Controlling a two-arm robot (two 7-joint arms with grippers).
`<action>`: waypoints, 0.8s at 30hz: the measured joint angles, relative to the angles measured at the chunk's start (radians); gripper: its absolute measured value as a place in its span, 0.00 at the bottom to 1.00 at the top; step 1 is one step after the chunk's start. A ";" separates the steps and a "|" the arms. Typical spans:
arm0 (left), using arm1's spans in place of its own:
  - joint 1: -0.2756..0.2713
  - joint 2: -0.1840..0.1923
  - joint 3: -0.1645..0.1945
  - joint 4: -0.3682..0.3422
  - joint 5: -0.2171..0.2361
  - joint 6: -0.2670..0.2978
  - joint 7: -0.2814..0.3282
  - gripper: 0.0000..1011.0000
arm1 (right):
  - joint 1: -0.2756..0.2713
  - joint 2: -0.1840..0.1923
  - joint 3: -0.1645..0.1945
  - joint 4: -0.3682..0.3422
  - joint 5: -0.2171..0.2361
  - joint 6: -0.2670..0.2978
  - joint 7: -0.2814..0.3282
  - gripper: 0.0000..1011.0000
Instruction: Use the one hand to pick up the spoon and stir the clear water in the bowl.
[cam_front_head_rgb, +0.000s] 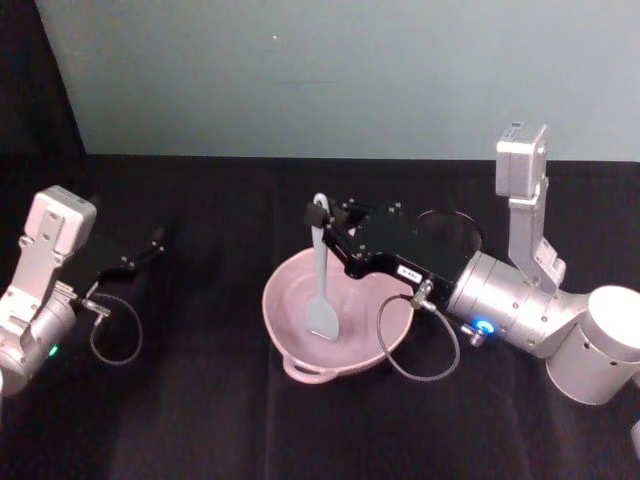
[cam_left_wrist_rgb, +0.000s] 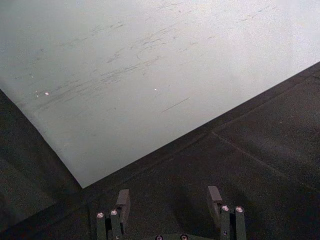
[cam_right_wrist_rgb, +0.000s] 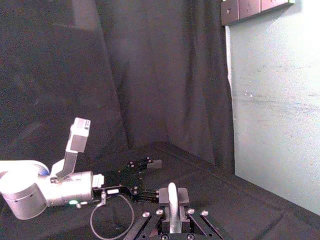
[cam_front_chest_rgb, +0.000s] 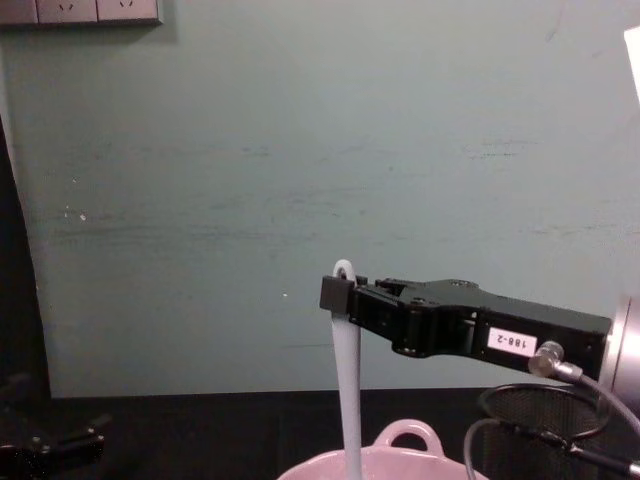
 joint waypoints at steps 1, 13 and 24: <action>0.000 0.000 0.000 0.000 0.000 0.000 0.000 1.00 | 0.000 0.001 0.000 -0.002 0.000 0.000 0.000 0.10; 0.000 0.000 0.000 0.000 0.000 0.000 0.000 1.00 | 0.016 0.022 0.027 -0.045 -0.001 -0.004 -0.016 0.10; 0.000 0.000 0.000 0.000 0.000 0.000 0.000 1.00 | 0.050 0.078 0.092 -0.118 -0.003 0.002 -0.043 0.10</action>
